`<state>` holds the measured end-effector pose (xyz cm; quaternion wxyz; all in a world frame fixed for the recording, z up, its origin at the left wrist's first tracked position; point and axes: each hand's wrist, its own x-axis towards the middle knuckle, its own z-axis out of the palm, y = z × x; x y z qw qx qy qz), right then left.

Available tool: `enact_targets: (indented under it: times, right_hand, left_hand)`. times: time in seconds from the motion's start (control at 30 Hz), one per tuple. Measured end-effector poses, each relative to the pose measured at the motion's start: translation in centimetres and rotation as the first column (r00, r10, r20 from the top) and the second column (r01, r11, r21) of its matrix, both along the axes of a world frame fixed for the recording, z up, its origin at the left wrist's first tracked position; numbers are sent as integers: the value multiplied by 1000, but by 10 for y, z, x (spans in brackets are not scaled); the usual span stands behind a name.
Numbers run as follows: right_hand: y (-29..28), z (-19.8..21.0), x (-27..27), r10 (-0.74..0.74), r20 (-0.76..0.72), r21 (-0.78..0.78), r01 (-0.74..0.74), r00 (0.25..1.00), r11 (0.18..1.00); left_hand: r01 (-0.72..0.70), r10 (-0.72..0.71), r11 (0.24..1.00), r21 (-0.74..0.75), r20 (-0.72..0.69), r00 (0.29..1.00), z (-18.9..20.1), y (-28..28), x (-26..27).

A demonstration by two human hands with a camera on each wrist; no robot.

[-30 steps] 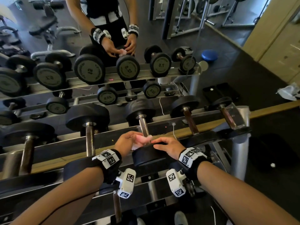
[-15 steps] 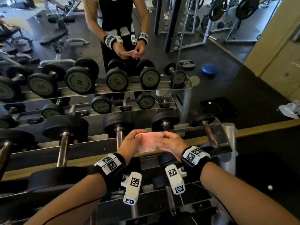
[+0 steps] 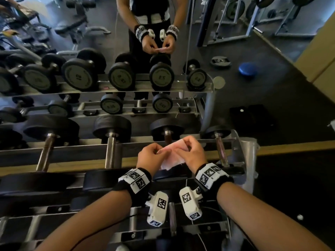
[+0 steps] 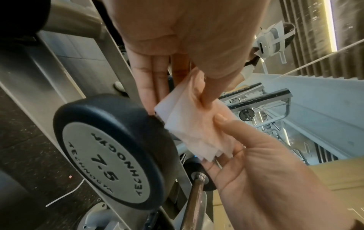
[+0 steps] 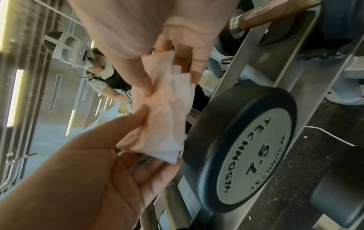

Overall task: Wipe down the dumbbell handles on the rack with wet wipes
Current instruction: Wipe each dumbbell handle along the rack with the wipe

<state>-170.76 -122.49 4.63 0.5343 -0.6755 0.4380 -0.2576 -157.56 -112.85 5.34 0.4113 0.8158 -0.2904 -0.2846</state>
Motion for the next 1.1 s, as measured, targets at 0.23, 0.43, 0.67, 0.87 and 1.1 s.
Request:
enact_targets:
  times: [0.23, 0.43, 0.67, 0.87, 1.1]
  right_hand:
    - [-3, 0, 3, 95, 65, -213, -80, 993, 974]
    - [9, -7, 12, 116, 68, -234, -97, 991, 967]
    - [13, -9, 12, 197, -44, -170, -202, 979, 965]
    - [14, -17, 3, 271, -83, -35, -275, 959, 961]
    - [19, -48, -24, 129, -81, 52, -125, 988, 991]
  left_hand:
    - [-141, 120, 990, -24, -395, 911, -5, -15, -5]
    - [-385, 128, 920, -78, -868, 480, 1, -17, -3]
    - [-269, -3, 945, -186, -826, 563, -13, -13, 12]
    - [-183, 49, 977, -109, -722, 690, -27, -15, 36]
    - [143, -141, 990, -7, 122, 982, -20, -37, 79]
